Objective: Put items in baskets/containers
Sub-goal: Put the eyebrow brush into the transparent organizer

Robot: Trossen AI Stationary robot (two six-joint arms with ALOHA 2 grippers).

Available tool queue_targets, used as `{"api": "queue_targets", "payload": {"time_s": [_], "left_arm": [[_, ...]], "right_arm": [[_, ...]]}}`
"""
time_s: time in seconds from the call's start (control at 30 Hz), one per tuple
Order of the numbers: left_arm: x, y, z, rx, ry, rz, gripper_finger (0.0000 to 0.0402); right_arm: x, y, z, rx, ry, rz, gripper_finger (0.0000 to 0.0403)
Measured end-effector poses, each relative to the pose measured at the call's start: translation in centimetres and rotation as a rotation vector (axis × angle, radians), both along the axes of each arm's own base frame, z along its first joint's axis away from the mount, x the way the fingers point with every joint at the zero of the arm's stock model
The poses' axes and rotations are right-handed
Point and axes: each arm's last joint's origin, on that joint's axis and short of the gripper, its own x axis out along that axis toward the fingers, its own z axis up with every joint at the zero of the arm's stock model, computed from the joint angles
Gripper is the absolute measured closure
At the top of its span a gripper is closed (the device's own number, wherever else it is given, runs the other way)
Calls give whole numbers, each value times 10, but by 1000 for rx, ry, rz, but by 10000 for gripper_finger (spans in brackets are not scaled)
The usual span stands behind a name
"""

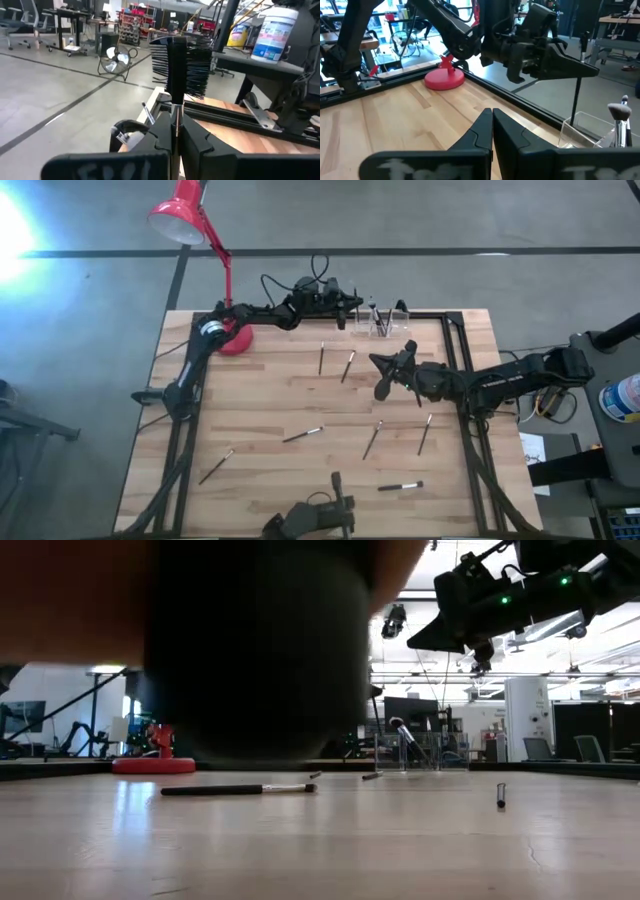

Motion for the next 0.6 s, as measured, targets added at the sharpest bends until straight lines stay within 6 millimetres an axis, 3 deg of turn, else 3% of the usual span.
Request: {"api": "queue_targets", "payload": {"time_s": [0.23, 0.6], "left_arm": [[2, 3, -4, -6, 54, 37, 388], [1, 4, -7, -56, 80, 40, 353]], "right_arm": [[0, 0, 0, -3, 2, 1, 394], [0, 0, 0, -3, 3, 1, 394]]}}
